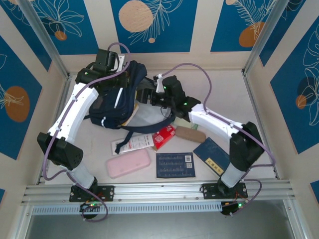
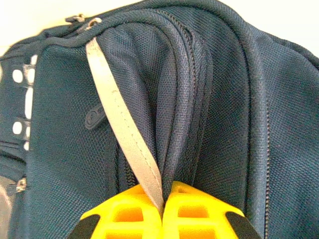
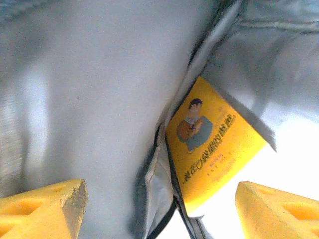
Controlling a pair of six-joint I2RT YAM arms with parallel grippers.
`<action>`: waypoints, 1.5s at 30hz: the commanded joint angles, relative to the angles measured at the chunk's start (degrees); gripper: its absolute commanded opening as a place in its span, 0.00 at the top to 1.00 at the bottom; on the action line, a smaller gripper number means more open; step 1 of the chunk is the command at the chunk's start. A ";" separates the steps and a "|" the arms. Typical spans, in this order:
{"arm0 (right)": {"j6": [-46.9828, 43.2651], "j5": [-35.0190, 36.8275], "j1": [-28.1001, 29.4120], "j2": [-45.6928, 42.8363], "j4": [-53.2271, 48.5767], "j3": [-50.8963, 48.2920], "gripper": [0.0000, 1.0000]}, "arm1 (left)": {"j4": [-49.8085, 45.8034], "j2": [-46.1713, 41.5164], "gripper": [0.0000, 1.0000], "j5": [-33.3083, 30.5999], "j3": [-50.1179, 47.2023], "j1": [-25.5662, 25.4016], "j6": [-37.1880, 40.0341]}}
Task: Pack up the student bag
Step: Place the book in the student bag, then move the glasses case to the bottom-center of the table.
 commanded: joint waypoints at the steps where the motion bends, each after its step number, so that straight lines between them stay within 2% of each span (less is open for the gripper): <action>1: -5.10 3.15 0.00 -4.81 -8.18 -2.70 0.24 | 6.34 -2.02 1.00 1.72 -0.24 0.66 -2.56; 9: -13.88 3.70 -0.26 -17.76 -15.84 -10.81 0.30 | 10.41 -1.61 1.00 10.19 -5.32 0.85 -7.38; 12: -16.81 1.95 -0.53 -19.87 -24.76 -10.18 0.32 | 13.31 -1.99 1.00 11.41 -8.36 0.91 -9.30; 14: -21.54 0.33 0.31 -20.29 -29.22 -10.04 0.30 | 14.48 -1.55 1.00 12.13 -9.65 0.93 -10.77; 18: -30.11 0.96 2.55 -21.25 -28.35 -13.88 0.26 | 17.30 -0.92 1.00 14.20 -12.40 0.89 -13.06; 21: -32.94 1.71 1.85 -19.54 -29.27 -13.20 0.25 | 18.63 -0.90 1.00 14.65 -14.12 0.95 -13.74; 25: -29.97 2.98 -2.17 -16.77 -33.09 -11.96 0.25 | 20.23 -0.68 1.00 15.85 -16.17 0.89 -14.72; 29: -30.95 15.44 -3.20 -13.77 -38.59 -11.27 0.19 | 23.07 -0.54 1.00 18.10 -18.99 1.02 -17.21; 33: -33.52 22.06 -5.23 -8.38 -45.05 -9.26 0.14 | 24.54 0.45 1.00 21.61 -19.62 1.59 -20.29; 37: -32.74 22.02 -6.67 -4.72 -47.15 -9.22 0.01 | 25.09 0.75 1.00 23.25 -20.12 2.80 -21.47; 45: -31.03 26.40 -7.35 5.04 -46.04 -10.47 0.01 | 27.07 1.31 1.00 26.75 -20.92 4.87 -24.40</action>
